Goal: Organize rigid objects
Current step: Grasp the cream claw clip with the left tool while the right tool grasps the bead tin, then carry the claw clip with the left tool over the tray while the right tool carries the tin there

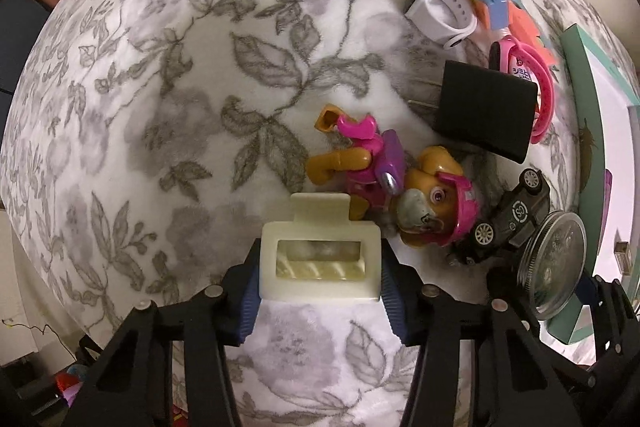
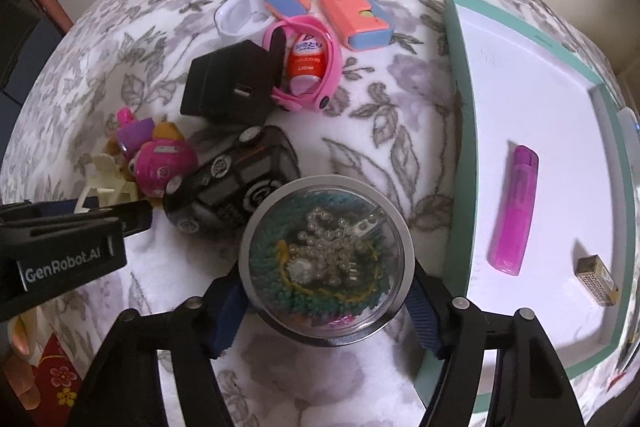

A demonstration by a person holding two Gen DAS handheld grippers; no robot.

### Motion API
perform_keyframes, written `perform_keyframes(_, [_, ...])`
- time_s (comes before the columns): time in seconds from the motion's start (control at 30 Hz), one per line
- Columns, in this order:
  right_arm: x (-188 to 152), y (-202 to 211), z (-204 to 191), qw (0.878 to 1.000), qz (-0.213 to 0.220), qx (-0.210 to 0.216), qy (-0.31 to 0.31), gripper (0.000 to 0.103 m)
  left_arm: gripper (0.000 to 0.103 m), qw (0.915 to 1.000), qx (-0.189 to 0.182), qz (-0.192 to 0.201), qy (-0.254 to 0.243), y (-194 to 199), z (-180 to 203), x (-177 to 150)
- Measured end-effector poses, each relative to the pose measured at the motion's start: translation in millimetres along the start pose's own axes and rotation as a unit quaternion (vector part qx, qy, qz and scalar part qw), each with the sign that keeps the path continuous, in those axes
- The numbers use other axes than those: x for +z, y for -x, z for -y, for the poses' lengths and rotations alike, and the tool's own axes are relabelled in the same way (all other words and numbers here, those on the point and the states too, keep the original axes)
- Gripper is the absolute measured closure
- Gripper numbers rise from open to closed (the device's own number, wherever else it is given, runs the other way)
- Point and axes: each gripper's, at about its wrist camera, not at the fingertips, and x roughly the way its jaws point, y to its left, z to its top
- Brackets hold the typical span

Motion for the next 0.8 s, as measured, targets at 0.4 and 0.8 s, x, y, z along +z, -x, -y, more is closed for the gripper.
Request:
perform_keyframes(0.4, [9, 1, 17, 1.000, -0.005, 0.010, -0.014, 0.030, 0.050, 0.9993, -0.010, 0.033, 0.011, 31, -5, 4])
perform_keyframes(0.8, [26, 54, 48, 0.998, 0.056, 0.019, -0.037, 0.030, 0.050, 0.9933, -0.041, 0.106, 0.017, 89, -13, 5])
